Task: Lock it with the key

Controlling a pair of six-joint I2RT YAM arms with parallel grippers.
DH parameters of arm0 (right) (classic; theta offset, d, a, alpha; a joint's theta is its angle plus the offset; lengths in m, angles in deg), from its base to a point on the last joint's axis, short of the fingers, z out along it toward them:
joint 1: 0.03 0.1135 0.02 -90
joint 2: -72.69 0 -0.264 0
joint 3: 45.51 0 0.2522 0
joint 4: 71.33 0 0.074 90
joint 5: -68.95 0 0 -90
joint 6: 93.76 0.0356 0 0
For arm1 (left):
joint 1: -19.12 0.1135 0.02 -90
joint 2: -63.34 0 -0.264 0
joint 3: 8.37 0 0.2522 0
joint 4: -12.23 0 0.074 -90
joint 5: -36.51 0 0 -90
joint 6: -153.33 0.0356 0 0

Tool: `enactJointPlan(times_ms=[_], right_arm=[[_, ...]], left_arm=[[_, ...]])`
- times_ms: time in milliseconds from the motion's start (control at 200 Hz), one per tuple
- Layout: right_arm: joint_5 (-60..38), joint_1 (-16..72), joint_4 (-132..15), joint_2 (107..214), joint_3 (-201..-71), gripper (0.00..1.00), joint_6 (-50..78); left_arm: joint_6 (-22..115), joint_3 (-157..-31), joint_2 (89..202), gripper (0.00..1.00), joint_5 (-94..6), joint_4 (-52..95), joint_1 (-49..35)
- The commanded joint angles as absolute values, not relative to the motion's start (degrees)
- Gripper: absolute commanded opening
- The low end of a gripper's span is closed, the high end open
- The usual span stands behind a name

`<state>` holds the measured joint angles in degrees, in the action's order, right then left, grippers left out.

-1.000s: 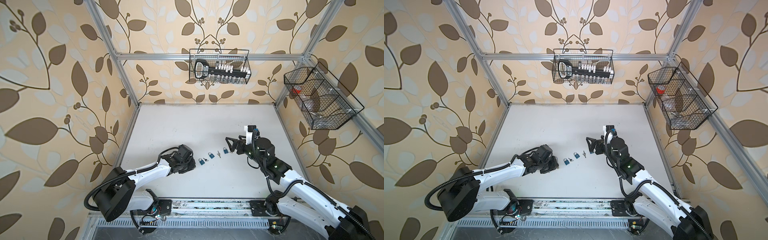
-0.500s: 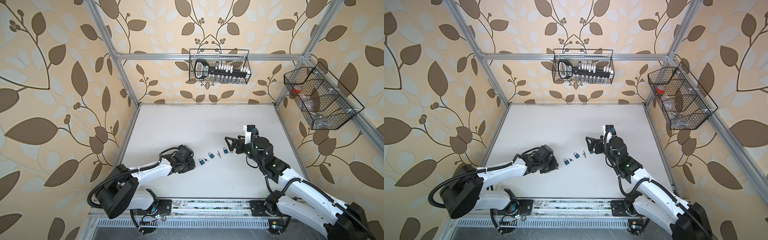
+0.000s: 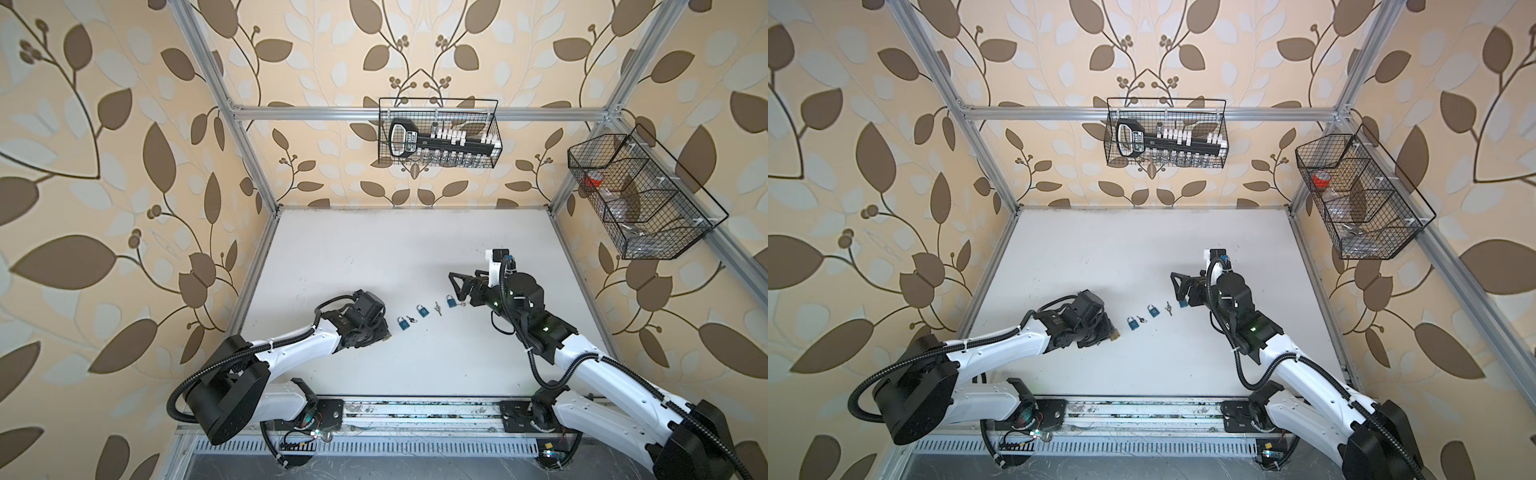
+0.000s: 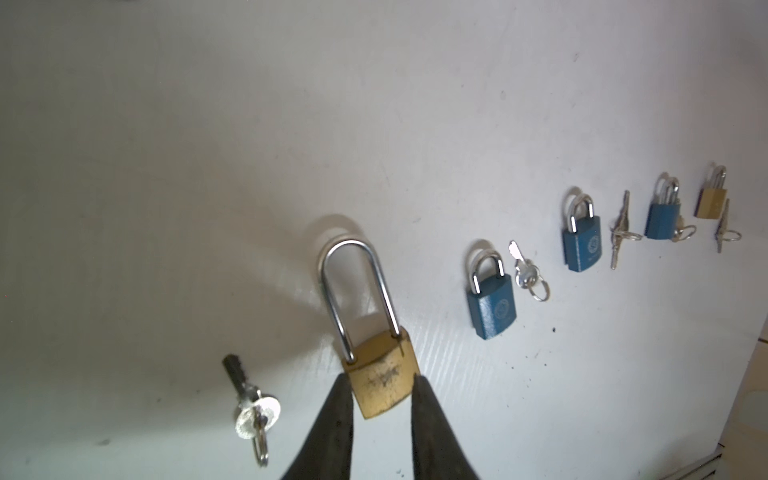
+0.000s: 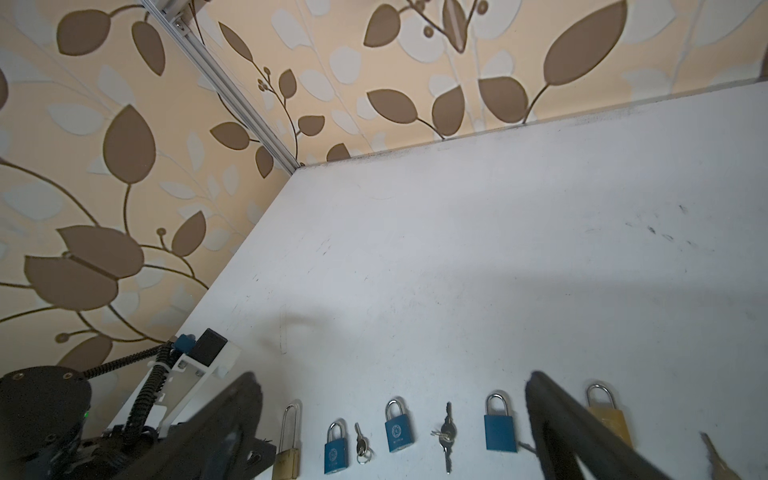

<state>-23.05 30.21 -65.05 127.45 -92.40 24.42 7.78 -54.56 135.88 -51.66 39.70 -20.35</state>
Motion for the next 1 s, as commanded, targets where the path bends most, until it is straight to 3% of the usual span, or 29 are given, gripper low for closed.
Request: enactJointPlan(times_ms=[0,175,340,430,665,770,855,945,995], right_arm=[[-24.30,30.19,-65.06,126.74,-93.94,0.99,23.66],[-28.53,30.17,-63.40,126.91,-94.33,0.99,24.58],[-38.04,29.06,-60.82,128.30,-94.49,0.98,26.35],[-40.69,26.60,-65.53,130.47,-93.57,0.98,26.43],[-45.65,15.43,-79.14,137.21,-92.34,0.97,28.99],[-47.17,9.77,-84.87,136.68,-88.85,0.97,26.04],[-45.76,5.27,-90.45,135.56,-84.96,0.98,21.00],[-43.00,1.76,-95.06,133.60,-81.08,0.99,15.54],[-41.46,1.00,-96.71,132.80,-79.53,0.99,12.18]], left_arm=[[8.38,-54.83,134.70,0.26,-53.78,41.39,-20.78],[11.05,-58.13,132.75,0.37,-55.85,45.52,-20.80],[22.86,-64.28,127.31,0.42,-61.42,49.06,-20.79],[30.91,-65.62,125.51,0.45,-61.41,42.92,-20.81],[39.73,-64.72,129.48,0.70,-69.46,22.62,-20.13],[40.44,-64.71,132.77,0.74,-62.56,17.08,-16.20],[44.22,-64.14,132.18,0.80,-70.45,15.61,-16.11],[49.62,-60.56,129.39,0.98,-77.01,9.18,-15.14],[50.79,-59.98,128.13,0.99,-78.30,9.79,-13.24]])
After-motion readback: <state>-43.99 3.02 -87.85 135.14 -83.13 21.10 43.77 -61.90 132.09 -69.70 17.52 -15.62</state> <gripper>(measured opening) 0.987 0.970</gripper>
